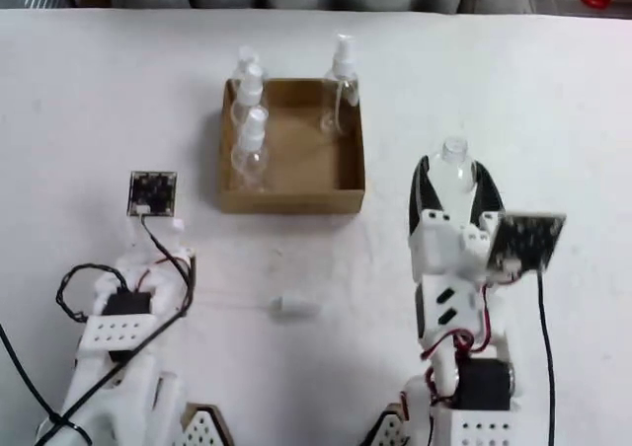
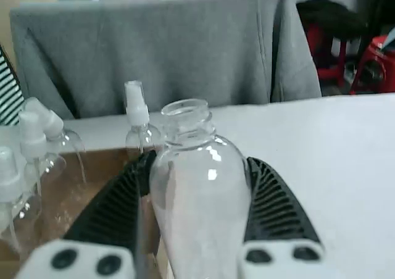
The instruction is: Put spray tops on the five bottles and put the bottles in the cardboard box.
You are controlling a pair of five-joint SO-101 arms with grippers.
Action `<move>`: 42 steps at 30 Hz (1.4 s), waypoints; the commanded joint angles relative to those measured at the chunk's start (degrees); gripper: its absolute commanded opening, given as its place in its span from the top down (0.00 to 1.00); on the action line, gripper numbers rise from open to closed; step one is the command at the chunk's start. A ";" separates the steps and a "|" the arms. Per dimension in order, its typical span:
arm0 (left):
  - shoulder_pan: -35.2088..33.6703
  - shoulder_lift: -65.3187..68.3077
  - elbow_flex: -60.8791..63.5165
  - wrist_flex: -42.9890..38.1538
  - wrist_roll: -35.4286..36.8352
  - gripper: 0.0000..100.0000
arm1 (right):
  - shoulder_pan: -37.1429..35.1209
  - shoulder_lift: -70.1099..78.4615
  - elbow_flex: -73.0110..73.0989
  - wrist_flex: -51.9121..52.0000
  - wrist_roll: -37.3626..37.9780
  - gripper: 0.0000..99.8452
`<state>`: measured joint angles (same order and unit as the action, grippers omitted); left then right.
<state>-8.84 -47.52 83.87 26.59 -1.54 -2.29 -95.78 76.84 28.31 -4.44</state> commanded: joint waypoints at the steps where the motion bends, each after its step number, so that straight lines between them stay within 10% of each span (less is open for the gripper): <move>1: -0.84 -0.57 -2.73 -1.67 0.53 0.98 | -0.75 -6.55 3.60 -6.90 -0.18 0.98; 31: -0.22 -0.66 -12.66 2.02 -7.12 0.98 | 12.70 -7.16 20.04 -12.00 -9.58 0.98; 42: 27.38 -0.66 -25.58 21.71 -24.97 0.98 | 12.70 -7.08 20.04 -8.75 -9.58 0.98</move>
<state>8.40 -47.43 63.65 42.15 -23.34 10.11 -102.37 96.35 19.25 -13.32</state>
